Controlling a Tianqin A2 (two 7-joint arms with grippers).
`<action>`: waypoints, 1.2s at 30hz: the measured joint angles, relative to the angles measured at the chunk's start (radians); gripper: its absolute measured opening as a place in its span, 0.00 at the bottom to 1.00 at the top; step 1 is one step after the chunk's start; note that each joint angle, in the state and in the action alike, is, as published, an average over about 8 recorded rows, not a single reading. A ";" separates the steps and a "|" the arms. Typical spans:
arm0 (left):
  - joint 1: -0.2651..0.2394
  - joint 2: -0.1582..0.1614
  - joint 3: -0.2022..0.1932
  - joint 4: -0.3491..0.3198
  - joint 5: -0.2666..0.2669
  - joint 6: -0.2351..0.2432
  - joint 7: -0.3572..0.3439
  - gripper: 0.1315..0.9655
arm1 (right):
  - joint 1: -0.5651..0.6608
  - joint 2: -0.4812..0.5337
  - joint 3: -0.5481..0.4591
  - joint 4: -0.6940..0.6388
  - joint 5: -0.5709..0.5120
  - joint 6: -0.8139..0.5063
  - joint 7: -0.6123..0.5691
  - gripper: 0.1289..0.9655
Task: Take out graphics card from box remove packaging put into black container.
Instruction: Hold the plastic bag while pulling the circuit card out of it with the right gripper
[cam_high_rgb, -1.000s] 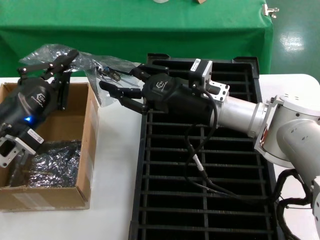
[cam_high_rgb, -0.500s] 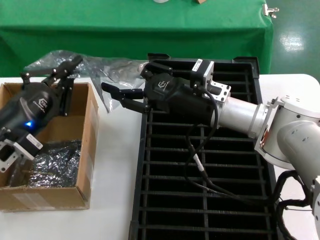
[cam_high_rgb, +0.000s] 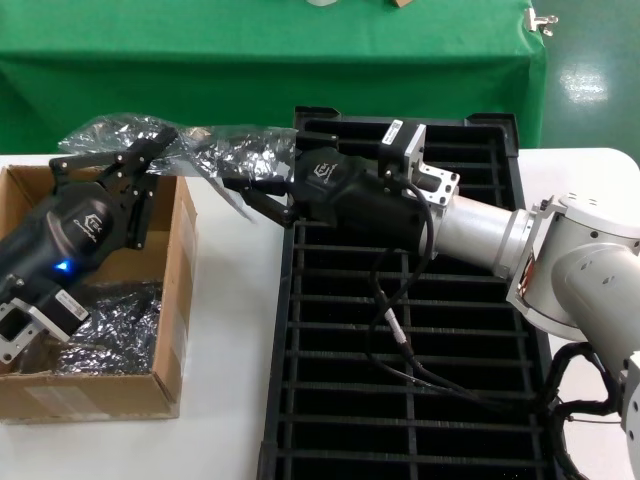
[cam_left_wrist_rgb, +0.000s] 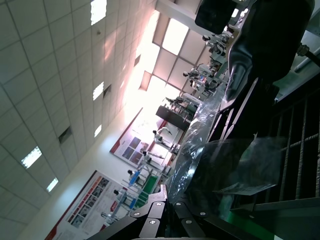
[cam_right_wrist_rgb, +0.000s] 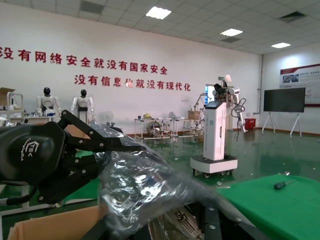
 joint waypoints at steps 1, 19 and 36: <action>0.002 0.000 -0.001 -0.003 0.000 0.001 0.002 0.01 | 0.000 0.000 0.001 0.000 -0.002 0.000 0.000 0.28; -0.050 0.024 -0.024 0.110 0.000 0.021 0.167 0.01 | -0.004 -0.002 -0.008 0.005 0.002 -0.012 0.011 0.08; -0.031 0.030 -0.018 0.074 -0.006 0.031 0.159 0.01 | -0.002 0.002 0.005 0.003 -0.025 -0.036 0.014 0.11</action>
